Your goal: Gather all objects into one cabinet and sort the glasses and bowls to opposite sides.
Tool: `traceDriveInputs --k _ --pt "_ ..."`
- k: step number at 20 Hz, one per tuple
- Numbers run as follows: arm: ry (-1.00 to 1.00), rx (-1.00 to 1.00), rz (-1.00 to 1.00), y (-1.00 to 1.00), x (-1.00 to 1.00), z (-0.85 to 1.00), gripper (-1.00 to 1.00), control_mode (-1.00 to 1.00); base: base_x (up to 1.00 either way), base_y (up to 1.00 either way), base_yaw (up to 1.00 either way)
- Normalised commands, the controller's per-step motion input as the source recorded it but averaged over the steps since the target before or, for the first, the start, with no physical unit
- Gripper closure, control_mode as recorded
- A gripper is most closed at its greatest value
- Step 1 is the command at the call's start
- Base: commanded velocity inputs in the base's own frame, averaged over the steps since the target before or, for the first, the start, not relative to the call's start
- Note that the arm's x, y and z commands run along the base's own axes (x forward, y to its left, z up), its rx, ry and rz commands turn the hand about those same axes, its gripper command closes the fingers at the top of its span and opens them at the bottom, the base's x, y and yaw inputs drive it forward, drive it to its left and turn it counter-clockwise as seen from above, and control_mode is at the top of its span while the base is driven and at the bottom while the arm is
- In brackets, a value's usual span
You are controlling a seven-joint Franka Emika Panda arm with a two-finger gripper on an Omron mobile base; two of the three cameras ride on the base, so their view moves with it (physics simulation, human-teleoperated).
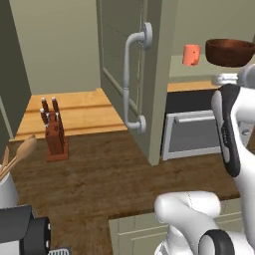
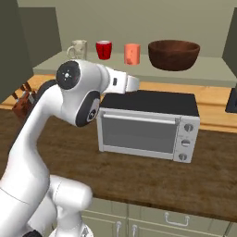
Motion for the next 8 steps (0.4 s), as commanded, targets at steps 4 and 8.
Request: traceDriveInputs --k 4,8 --pt "0.00 0.00 -0.10 -0.46 -1.00 0.01 -1.00 -1.00 0.00 0.00 0.00" --pt "-0.01 0.00 -0.10 -0.45 -1.00 0.02 -1.00 -1.00 0.00 0.00 0.00"
